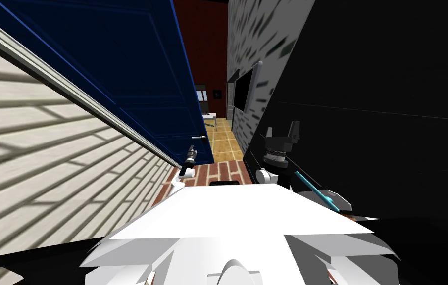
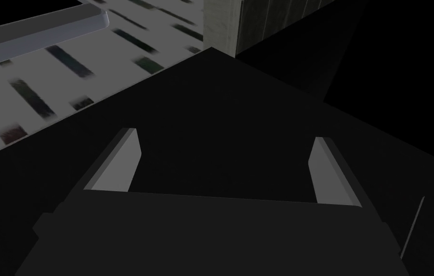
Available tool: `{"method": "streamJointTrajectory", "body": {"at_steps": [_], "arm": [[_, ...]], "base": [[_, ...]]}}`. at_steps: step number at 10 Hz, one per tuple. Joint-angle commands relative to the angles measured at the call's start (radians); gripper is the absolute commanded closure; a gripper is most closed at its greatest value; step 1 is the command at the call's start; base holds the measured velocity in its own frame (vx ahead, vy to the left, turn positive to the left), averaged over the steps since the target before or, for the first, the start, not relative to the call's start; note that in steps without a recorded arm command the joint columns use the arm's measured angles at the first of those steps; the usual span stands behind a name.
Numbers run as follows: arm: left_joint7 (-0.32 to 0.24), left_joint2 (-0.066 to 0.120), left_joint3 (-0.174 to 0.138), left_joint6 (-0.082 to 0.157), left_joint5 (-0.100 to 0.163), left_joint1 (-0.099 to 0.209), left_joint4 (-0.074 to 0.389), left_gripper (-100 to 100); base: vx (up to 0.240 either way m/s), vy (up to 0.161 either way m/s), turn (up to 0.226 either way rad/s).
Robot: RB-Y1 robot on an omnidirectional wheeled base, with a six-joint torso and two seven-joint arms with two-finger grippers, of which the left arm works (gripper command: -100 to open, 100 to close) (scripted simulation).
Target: Pull the door open
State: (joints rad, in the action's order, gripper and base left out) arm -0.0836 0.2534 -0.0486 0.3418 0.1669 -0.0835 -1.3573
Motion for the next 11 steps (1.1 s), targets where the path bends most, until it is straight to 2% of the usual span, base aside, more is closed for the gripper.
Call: {"method": "streamJointTrajectory", "body": {"at_steps": [1,4,5,6,7,11], "arm": [[-0.013,0.012,-0.003,-0.011,0.004,0.021,0.035,-100],[-0.030,0.028,-0.007,-0.023,0.010,0.056,0.101,-100],[-0.029,0.029,-0.006,-0.017,0.010,0.051,0.093,-100],[-0.048,0.054,-0.022,-0.005,0.020,0.047,0.116,-100],[-0.053,0.062,-0.027,-0.002,0.023,0.045,0.122,-100],[-0.099,0.128,-0.072,0.033,0.050,0.031,0.179,-100]], "base": [[0.178,0.033,-0.079],[0.181,0.049,-0.068],[0.080,0.025,-0.013],[0.131,-0.036,-0.146],[0.177,-0.047,-0.180],[0.204,-0.017,-0.165]]}}
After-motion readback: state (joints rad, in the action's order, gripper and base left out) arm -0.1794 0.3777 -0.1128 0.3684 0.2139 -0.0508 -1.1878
